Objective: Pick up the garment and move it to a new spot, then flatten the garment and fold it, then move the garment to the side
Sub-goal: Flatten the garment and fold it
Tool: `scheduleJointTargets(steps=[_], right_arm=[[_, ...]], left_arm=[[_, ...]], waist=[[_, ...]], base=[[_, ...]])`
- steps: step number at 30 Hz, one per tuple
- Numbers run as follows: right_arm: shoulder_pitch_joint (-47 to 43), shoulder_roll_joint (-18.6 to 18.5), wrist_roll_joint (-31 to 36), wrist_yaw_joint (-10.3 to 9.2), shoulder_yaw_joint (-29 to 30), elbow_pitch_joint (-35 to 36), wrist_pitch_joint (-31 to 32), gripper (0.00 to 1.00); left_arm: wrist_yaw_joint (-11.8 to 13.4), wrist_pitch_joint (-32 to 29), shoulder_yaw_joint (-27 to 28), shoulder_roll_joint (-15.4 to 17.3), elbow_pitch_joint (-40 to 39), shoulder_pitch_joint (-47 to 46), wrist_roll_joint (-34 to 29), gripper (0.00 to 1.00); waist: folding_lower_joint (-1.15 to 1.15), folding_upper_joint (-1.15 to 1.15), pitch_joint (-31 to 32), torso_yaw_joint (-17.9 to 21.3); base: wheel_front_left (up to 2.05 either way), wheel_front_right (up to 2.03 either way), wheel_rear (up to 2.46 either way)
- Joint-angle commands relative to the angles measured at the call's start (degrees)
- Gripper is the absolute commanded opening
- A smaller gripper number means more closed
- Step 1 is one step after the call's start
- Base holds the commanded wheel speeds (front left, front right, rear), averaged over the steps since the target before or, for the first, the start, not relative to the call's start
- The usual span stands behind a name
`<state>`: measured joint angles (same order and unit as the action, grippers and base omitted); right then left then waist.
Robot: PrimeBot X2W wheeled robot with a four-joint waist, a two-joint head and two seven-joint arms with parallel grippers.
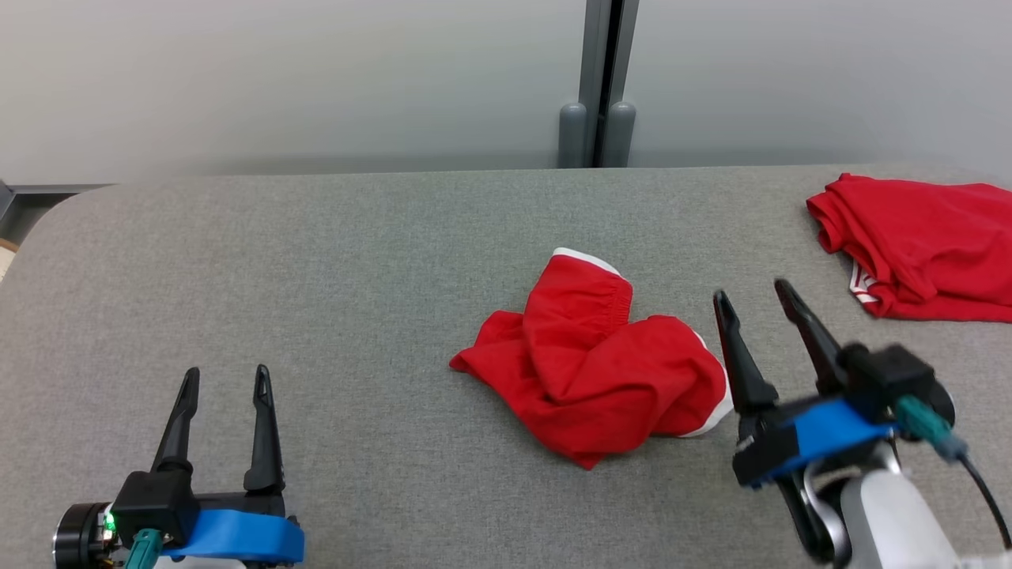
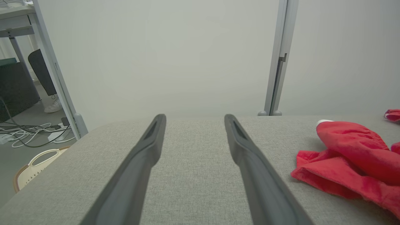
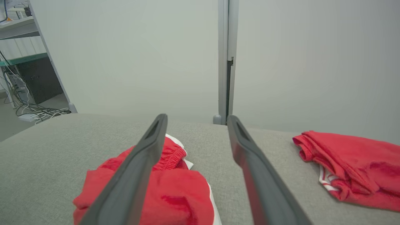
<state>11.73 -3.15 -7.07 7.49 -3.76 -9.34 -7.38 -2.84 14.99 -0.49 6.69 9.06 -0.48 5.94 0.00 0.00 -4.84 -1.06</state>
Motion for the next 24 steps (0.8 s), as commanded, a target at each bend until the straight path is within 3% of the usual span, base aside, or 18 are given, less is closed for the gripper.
scheduleJointTargets(steps=[1, 11, 16, 24], right_arm=[[2.3, -0.6, 0.5, 0.01, -0.4, -0.5, 0.7, 1.00], [12.0, -4.6, -0.3, 0.01, -2.8, -15.0, 7.9, 1.00], [14.2, -6.5, -1.2, 0.02, -3.9, -23.7, 7.0, 1.00], [17.1, -6.4, -2.2, 0.01, -7.9, -36.4, 5.0, 1.00]], left_arm=[[-0.1, 0.3, 0.0, -0.2, -0.1, -1.0, -0.4, 1.00], [-1.1, 0.3, -0.6, -1.3, 0.6, -2.9, -0.6, 1.00], [-1.4, 0.3, -0.8, -1.9, 1.0, -3.7, -0.7, 1.00], [-2.1, 0.3, -0.9, -2.3, 1.7, -5.4, -1.0, 1.00]], waist=[[0.00, 0.00, -0.3, -0.3], [0.00, 0.00, -2.5, -3.6], [0.00, 0.00, -4.2, -4.9], [0.00, 0.00, -6.5, -6.4]], base=[[0.00, 0.00, 0.00], [0.00, 0.00, 0.00], [0.00, 0.00, 0.00], [0.00, 0.00, 0.00]])
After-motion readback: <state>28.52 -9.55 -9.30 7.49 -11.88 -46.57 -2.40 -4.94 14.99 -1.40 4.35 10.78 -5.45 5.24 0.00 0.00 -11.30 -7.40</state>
